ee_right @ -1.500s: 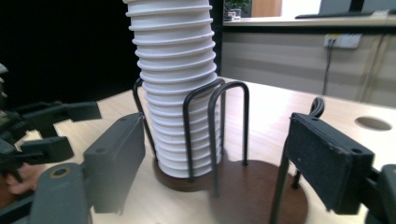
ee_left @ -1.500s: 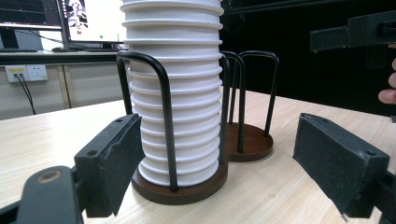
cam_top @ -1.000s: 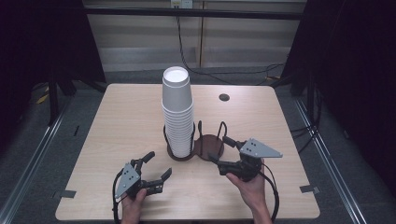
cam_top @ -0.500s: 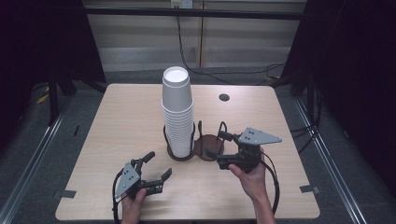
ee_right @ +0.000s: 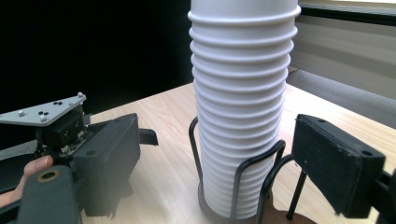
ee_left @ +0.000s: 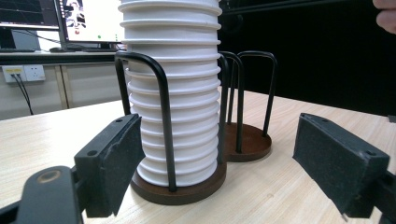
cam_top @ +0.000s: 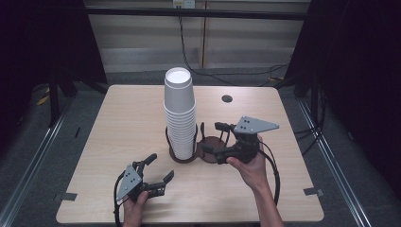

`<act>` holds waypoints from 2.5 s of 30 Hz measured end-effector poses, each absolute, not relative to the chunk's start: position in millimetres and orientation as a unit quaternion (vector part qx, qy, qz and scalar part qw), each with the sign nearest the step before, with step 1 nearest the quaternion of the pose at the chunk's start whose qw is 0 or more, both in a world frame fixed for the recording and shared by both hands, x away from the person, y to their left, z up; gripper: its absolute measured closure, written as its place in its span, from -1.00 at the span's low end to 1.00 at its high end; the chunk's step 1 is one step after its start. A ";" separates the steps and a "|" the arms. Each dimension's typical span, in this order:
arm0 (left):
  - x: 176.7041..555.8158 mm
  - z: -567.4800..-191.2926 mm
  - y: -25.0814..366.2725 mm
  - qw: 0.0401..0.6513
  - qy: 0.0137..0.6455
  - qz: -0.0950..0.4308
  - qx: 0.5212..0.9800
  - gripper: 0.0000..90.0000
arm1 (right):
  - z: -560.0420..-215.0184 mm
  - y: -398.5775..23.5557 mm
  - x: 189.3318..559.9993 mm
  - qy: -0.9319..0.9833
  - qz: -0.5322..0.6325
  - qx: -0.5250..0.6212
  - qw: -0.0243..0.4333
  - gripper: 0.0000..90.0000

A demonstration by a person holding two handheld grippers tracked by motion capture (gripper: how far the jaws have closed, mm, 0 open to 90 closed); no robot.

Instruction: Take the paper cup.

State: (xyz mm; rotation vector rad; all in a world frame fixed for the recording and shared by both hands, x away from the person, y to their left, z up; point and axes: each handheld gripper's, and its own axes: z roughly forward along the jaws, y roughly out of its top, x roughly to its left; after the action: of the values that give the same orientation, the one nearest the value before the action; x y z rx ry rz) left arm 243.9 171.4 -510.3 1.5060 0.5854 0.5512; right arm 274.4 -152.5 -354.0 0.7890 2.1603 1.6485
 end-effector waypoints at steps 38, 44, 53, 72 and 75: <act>244.2 -510.3 171.6 0.658 0.257 0.242 0.666 -0.65 | -271.9 -126.1 323.8 0.800 0.532 0.234 0.146 -0.65; 244.2 -510.3 171.6 0.658 0.256 0.242 0.666 -0.65 | -263.5 -113.5 334.2 0.806 0.527 0.228 0.143 -0.68; 244.2 -510.3 171.6 0.658 0.257 0.242 0.666 -0.65 | -252.5 -99.2 348.1 0.817 0.512 0.223 0.148 -0.70; 244.9 -509.8 172.2 0.656 0.251 0.245 0.668 -0.65 | -234.4 -77.3 372.6 0.835 0.482 0.225 0.141 -0.70; 243.8 -510.3 171.0 0.660 0.260 0.240 0.663 -0.65 | -237.0 -74.0 376.4 0.836 0.480 0.227 0.141 -0.69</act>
State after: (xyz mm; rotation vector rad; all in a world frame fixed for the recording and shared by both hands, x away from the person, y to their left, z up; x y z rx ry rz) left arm 243.8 171.0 -510.3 1.5012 0.5887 0.5422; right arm 376.4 -74.0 -237.0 0.6547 2.4131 1.3874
